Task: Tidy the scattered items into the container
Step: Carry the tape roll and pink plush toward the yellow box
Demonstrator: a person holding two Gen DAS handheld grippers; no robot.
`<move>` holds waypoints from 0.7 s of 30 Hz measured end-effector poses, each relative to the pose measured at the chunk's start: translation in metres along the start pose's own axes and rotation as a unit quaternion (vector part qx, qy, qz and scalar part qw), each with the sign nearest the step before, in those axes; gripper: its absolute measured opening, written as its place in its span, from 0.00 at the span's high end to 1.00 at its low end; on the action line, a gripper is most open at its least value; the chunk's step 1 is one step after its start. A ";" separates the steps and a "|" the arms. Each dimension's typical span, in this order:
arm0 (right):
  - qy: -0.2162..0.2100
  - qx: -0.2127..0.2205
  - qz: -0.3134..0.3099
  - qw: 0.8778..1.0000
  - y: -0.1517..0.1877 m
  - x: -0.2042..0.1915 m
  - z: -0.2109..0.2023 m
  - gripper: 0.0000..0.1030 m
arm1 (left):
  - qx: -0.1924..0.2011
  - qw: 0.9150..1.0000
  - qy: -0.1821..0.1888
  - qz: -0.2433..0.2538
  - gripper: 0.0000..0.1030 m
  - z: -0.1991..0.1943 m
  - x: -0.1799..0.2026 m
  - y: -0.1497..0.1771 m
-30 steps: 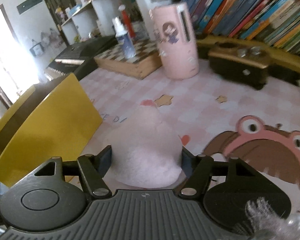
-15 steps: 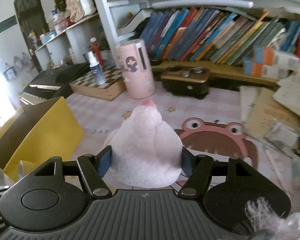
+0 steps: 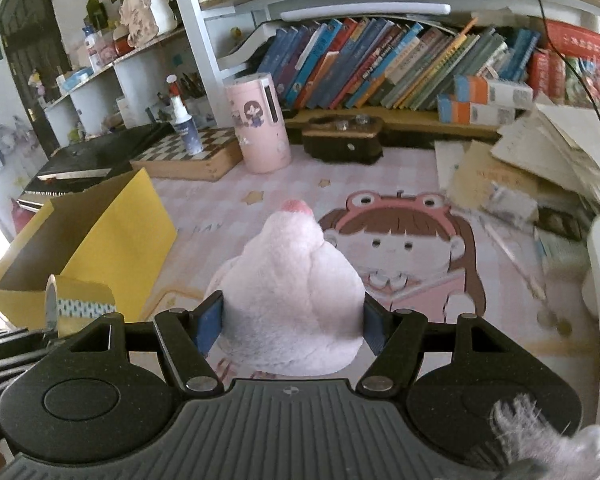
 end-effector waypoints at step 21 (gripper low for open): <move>0.019 -0.027 0.008 0.999 0.087 -0.113 -0.030 0.36 | -0.020 1.000 0.016 -0.008 0.93 -0.067 -0.091 0.053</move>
Point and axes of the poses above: each gripper's, at about its wrist camera, not at the fingertips, and z roughly the way its jaws point, x to its right, y to its underside, the point moved 2 cm from there along z, roughly the way its jaws point, and after that the axes turned 13 degrees about -y, right-handed, at the moved point
